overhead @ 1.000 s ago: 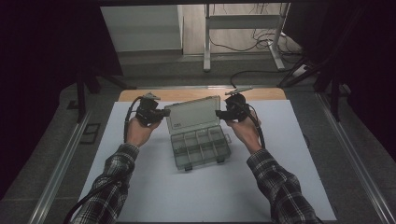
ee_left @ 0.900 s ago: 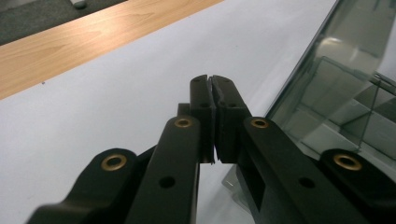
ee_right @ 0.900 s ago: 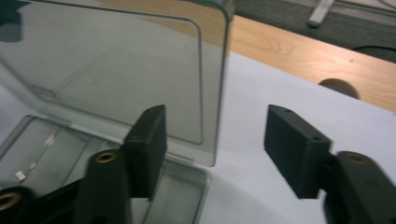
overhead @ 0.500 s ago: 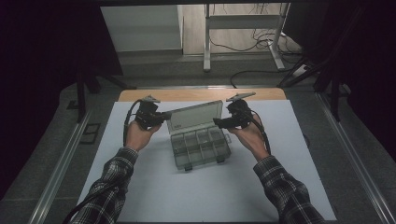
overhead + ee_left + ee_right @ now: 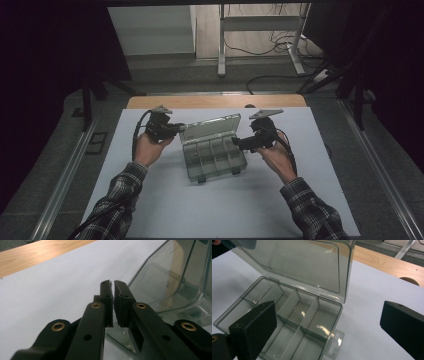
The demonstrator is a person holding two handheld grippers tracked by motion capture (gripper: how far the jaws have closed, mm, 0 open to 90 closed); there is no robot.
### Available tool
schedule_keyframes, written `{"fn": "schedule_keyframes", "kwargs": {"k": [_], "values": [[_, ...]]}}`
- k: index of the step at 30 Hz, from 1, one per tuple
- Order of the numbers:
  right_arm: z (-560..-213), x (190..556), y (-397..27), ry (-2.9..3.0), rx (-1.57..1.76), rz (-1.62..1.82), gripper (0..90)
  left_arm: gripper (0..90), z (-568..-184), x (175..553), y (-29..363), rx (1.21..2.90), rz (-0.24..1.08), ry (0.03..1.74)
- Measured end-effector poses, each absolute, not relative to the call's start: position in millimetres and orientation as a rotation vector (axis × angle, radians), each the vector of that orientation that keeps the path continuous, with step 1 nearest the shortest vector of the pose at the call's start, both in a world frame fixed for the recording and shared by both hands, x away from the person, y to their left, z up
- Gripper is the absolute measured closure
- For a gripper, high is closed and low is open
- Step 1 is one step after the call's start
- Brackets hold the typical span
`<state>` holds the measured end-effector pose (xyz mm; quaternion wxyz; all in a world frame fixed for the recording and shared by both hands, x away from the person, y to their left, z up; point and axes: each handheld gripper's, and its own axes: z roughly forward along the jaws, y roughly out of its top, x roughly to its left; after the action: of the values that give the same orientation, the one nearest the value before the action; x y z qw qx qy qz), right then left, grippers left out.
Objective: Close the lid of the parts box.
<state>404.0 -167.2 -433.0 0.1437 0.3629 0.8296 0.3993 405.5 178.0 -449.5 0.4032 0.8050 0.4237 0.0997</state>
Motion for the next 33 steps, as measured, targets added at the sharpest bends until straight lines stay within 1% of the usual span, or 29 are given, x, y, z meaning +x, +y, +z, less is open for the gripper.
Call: {"fn": "schedule_keyframes", "kwargs": {"k": [9, 22, 33], "values": [[-433.6, 387.8, -176.6, 2.376, 1.028, 1.164, 0.0, 84.0, -448.4, 393.3, 177.7, 2.033, 0.232, 1.055], [-436.9, 365.4, -179.7, 2.448, 0.966, 1.160, 0.0, 83.8, -447.6, 373.5, 179.8, 2.021, 0.199, 1.043], [-440.5, 353.4, -183.0, 2.449, 0.924, 1.157, 0.0, 83.5, -451.5, 357.8, 179.6, 2.035, 0.185, 1.037]]}}
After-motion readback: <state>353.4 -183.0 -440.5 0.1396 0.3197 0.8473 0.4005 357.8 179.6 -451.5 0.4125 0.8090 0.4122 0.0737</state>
